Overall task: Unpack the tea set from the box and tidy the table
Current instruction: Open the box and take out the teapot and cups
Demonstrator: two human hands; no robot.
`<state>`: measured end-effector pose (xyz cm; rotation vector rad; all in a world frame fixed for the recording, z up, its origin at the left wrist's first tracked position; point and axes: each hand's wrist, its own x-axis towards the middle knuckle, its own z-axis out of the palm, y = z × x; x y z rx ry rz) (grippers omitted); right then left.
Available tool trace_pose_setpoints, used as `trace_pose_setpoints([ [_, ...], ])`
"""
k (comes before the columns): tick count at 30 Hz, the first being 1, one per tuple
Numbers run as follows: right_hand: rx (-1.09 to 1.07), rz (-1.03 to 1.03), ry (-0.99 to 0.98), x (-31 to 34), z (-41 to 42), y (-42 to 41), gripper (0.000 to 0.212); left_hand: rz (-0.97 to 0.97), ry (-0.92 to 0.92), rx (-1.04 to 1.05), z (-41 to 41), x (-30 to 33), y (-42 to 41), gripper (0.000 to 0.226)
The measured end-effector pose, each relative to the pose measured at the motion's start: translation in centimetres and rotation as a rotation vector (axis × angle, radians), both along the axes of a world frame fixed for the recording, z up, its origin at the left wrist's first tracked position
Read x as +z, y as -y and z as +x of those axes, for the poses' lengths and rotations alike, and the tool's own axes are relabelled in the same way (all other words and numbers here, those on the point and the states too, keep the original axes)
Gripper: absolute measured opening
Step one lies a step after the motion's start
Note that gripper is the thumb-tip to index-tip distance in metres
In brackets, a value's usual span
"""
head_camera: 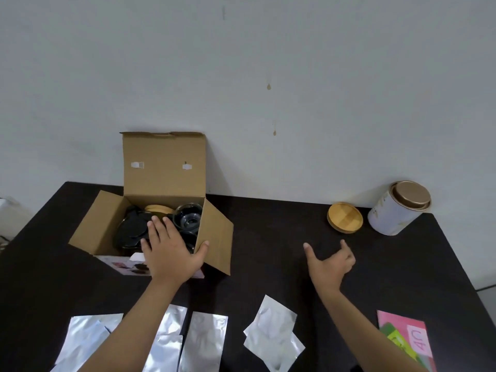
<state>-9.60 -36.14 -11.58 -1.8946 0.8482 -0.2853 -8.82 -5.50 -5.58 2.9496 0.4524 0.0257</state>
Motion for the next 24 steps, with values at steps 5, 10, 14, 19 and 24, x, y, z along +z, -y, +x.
trace_pose_setpoints([
  [5, 0.306, -0.027, 0.117, 4.4, -1.3, -8.0, 0.062, -0.213, -0.079, -0.070, -0.3, 1.4, -1.2, 0.123],
  [10, 0.613, -0.130, 0.287, 9.3, 0.9, -16.1, 0.032, -0.224, -0.083, -0.121, -1.3, 3.1, -5.0, 0.117],
  [14, 0.847, -0.410, 0.167, 11.1, 3.9, -22.0, 0.032, -0.145, -0.201, -0.096, -1.1, 3.3, -10.1, 0.130],
  [19, 0.992, -0.805, -0.212, 12.3, 6.9, -25.4, 0.058, -0.151, -0.252, -0.141, -1.3, 2.9, -11.7, 0.152],
  [24, 0.988, -0.929, -0.416, 12.5, 8.8, -27.5, 0.079, -0.137, -0.220, -0.164, -1.2, 2.6, -12.0, 0.152],
])
